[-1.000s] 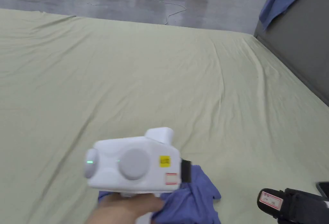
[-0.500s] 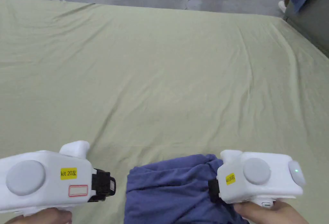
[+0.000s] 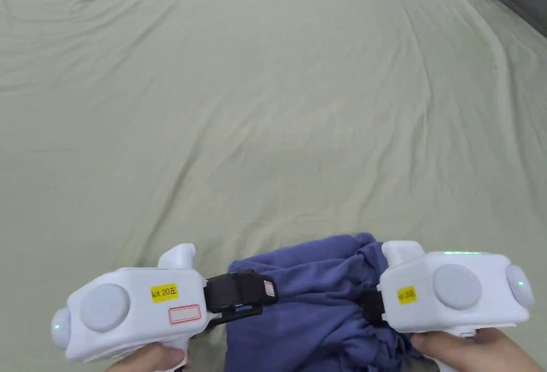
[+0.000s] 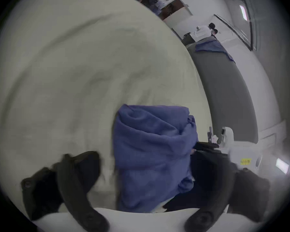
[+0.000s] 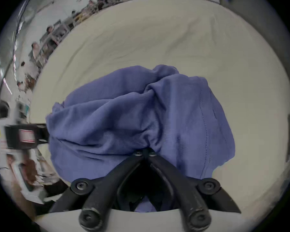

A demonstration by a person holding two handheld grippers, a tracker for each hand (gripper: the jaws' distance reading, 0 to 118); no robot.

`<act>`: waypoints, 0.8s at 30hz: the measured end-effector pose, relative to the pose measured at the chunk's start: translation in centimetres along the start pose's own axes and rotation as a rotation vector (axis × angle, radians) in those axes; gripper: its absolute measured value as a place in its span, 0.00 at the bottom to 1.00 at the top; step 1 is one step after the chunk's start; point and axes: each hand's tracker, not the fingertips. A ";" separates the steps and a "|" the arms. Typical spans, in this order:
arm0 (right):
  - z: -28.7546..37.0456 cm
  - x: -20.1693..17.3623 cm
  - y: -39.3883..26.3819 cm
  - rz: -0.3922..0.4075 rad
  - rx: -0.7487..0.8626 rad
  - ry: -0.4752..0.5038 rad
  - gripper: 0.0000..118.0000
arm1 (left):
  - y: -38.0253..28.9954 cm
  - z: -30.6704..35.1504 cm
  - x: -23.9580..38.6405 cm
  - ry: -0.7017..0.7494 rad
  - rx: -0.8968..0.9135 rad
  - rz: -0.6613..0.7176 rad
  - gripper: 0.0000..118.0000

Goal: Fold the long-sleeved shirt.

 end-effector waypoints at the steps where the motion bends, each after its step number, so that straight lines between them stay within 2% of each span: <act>1: 0.1 0.8 -0.2 -0.041 0.012 0.042 0.00 | -0.2 -0.7 0.0 0.011 0.021 -0.015 0.89; 3: 0.0 2.1 -0.7 -0.115 0.026 0.112 0.00 | -0.1 -0.8 0.6 -0.036 0.073 -0.096 0.89; 4: -0.1 2.6 -0.8 -0.140 0.031 0.139 0.00 | 0.0 -0.9 0.6 -0.068 0.042 -0.110 0.83; 5: -0.1 2.7 -0.9 -0.166 0.030 0.154 0.00 | 0.1 -1.1 0.5 -0.082 0.026 -0.098 0.67; 6: -0.3 2.9 -0.9 -0.196 0.029 0.168 0.00 | 0.0 -1.0 0.8 -0.085 0.024 -0.066 0.30; 7: -0.3 3.1 -0.8 -0.221 0.029 0.179 0.00 | 0.1 -1.3 0.8 -0.111 0.025 -0.011 0.09; 8: -0.3 3.1 -0.8 -0.227 0.029 0.181 0.00 | 0.1 -2.5 0.5 -0.209 -0.004 0.050 0.09; 9: -0.3 2.9 -0.8 -0.227 0.030 0.176 0.00 | -0.4 -3.7 0.1 -0.222 -0.037 0.142 0.09; 10: -0.2 2.9 -0.9 -0.231 0.032 0.176 0.00 | -0.6 -4.6 -0.4 -0.208 -0.053 0.158 0.09; 12: 0.7 2.6 -1.0 -0.250 0.038 0.169 0.00 | -0.4 -3.6 -0.8 -0.215 -0.015 0.149 0.09; 14: 2.8 1.1 -1.2 -0.260 0.073 0.103 0.00 | 0.0 -0.7 -0.5 -0.194 -0.015 0.138 0.09; 16: 5.0 -1.8 -1.6 -0.179 0.203 0.079 0.00 | 0.7 3.5 -0.6 -0.115 0.054 0.017 0.09; 17: 5.5 -3.5 -1.9 -0.178 0.265 0.084 0.00 | 0.9 5.3 -1.0 -0.098 0.065 0.003 0.08; 19: 5.4 -7.8 -2.5 -0.160 0.263 0.134 0.00 | 1.6 9.4 -1.9 -0.043 0.073 -0.016 0.08; 22: 4.0 -14.7 -3.2 -0.077 0.203 0.307 0.00 | 4.0 15.1 -4.4 0.090 0.135 -0.044 0.08; 24: 3.3 -19.5 -3.3 0.005 0.163 0.377 0.00 | 6.2 18.6 -6.7 0.220 0.174 -0.036 0.08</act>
